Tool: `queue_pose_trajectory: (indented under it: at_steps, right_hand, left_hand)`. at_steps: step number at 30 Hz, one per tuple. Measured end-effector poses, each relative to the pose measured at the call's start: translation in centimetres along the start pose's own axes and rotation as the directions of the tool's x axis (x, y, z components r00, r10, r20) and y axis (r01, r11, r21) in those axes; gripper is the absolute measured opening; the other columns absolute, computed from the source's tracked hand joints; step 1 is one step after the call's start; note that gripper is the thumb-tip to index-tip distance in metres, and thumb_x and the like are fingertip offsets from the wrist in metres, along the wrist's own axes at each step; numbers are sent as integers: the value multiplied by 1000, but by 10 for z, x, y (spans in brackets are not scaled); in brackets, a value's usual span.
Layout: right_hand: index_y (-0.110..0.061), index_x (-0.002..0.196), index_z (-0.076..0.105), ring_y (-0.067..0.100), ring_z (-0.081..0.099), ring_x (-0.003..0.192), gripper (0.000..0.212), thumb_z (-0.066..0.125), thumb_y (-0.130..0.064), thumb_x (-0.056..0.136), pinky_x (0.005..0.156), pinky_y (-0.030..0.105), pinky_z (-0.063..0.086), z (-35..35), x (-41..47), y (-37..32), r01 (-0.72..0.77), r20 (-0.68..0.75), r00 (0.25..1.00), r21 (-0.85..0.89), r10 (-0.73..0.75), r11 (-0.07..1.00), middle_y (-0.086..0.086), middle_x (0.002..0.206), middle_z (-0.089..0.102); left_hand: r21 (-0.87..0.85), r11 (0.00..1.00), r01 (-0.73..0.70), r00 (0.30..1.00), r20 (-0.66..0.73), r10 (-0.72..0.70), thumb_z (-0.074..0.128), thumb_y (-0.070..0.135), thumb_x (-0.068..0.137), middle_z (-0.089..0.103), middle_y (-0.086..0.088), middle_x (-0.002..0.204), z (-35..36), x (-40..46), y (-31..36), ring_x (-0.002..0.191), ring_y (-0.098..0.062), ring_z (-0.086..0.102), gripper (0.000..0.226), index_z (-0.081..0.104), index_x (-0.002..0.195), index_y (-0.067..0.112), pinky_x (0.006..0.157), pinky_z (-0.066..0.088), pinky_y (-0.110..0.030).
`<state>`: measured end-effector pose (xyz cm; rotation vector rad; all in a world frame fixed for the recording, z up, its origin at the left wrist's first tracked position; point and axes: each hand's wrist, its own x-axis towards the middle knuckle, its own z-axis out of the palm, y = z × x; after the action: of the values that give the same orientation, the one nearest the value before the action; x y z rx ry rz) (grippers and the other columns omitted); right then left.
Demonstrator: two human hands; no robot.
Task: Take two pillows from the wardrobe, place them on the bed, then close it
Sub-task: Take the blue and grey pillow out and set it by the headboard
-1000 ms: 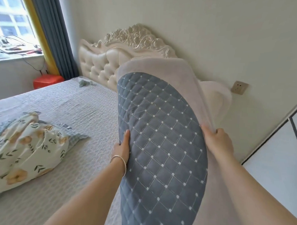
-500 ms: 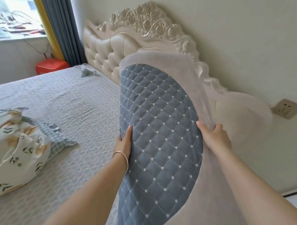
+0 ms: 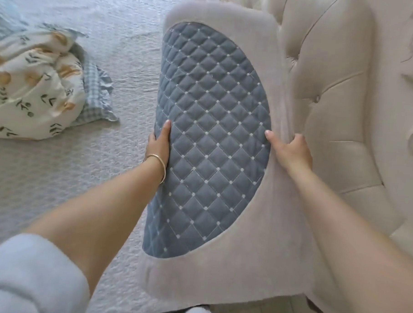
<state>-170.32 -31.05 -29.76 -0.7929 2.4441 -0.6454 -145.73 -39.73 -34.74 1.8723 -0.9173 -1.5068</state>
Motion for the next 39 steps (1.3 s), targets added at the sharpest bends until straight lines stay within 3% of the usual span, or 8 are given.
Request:
queue_pose_trajectory:
  at_steps: [4,8,15,19,25,29,35,39]
  right_hand:
    - [-6,139,37,31,48,126,87,56,-65,77,101,40,39,26,81,7,50,81,995,0,-50,999,12,140,48]
    - [-4,137,38,30,48,126,86,59,-62,76,103,39,40,59,149,23,100,149,983,27,-103,995,12,139,50]
    - [-7,140,35,27,46,129,93,62,-64,72,107,43,38,118,233,54,88,154,982,114,-105,990,9,143,47]
    - [-10,144,32,25,40,134,91,61,-61,75,110,37,32,148,262,64,127,147,979,92,-140,988,7,147,42]
    - [-5,143,30,29,38,134,86,61,-54,80,106,36,31,176,279,68,184,66,981,-15,-182,983,14,147,40]
    - [-1,143,27,34,38,132,90,61,-54,78,107,38,28,193,278,75,273,-4,960,-184,-279,944,21,144,40]
    - [-2,145,24,37,39,129,87,55,-54,83,106,40,27,209,277,81,305,-110,929,-314,-353,899,24,141,41]
    - [-1,143,32,38,36,131,82,30,-58,83,109,43,25,212,275,85,406,-110,864,-426,-492,808,20,147,35]
  left_hand:
    - [-37,998,46,997,-64,-48,41,76,71,38,-5,147,41,47,-16,133,-32,36,90,30,144,26,111,24,-54]
    - [-110,991,76,991,-97,-87,48,94,36,47,1,142,73,113,-45,128,-29,44,119,37,139,35,108,30,-54]
    - [-190,982,-15,998,-59,3,51,76,65,52,1,132,128,192,-71,117,-25,51,86,42,137,30,103,37,-52]
    - [-194,978,79,996,-13,-83,58,90,36,62,3,124,136,276,-107,113,-27,58,98,54,122,44,100,40,-53]
    - [-247,957,152,987,-12,-159,58,92,32,58,3,131,145,349,-159,120,-29,54,104,50,125,47,102,37,-54]
    - [-214,963,164,985,-20,-172,55,94,33,58,2,132,154,337,-151,122,-29,52,106,50,127,44,102,36,-54]
    - [-165,986,28,997,-67,-40,42,83,54,45,-5,143,170,296,-128,129,-32,42,103,33,142,31,109,28,-55]
    - [-88,994,71,996,-56,-76,35,87,49,40,-7,146,169,295,-126,133,-35,37,109,27,143,33,109,25,-58]
